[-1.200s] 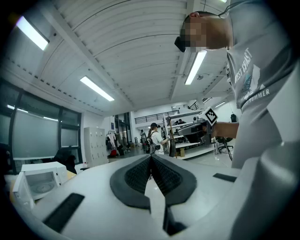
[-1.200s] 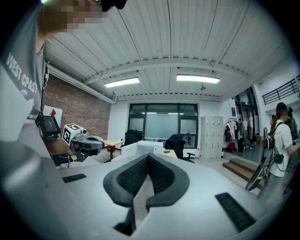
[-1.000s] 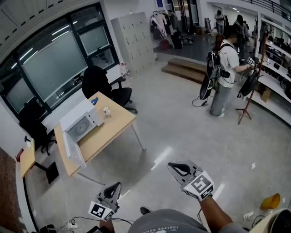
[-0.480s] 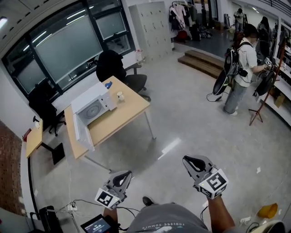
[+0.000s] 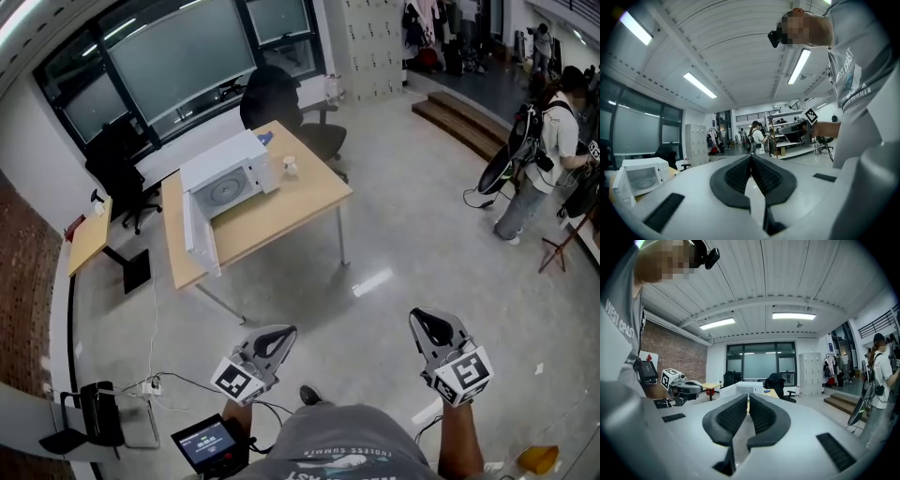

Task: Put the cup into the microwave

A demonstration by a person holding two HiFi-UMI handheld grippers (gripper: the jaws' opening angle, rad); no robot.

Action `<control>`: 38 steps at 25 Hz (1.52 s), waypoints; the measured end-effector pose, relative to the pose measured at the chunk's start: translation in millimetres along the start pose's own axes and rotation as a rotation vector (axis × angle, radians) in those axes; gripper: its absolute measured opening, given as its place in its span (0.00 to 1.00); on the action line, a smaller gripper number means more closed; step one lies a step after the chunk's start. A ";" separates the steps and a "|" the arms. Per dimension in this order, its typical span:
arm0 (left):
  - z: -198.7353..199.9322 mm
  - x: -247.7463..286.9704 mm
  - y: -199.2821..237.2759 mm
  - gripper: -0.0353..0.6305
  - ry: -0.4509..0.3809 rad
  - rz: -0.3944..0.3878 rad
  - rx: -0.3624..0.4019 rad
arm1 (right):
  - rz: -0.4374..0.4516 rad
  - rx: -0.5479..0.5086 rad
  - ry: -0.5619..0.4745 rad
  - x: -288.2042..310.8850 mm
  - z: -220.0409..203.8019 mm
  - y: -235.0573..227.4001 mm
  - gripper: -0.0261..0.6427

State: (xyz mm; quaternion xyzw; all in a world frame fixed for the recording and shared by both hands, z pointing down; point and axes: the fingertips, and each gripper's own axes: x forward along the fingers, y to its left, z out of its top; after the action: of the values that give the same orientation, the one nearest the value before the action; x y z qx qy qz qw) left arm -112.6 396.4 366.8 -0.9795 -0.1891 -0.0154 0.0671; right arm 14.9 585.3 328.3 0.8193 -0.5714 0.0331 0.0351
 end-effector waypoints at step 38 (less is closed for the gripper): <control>-42.1 -166.0 263.0 0.08 -0.097 0.176 -0.057 | 0.048 -0.123 0.011 303.8 61.1 104.3 0.07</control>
State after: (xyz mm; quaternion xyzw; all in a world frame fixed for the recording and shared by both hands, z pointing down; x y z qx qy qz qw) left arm -168.9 87.6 366.2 -0.9935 -0.1049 0.0326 0.0312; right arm 22.7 259.8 298.2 0.8015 -0.5915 0.0035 0.0877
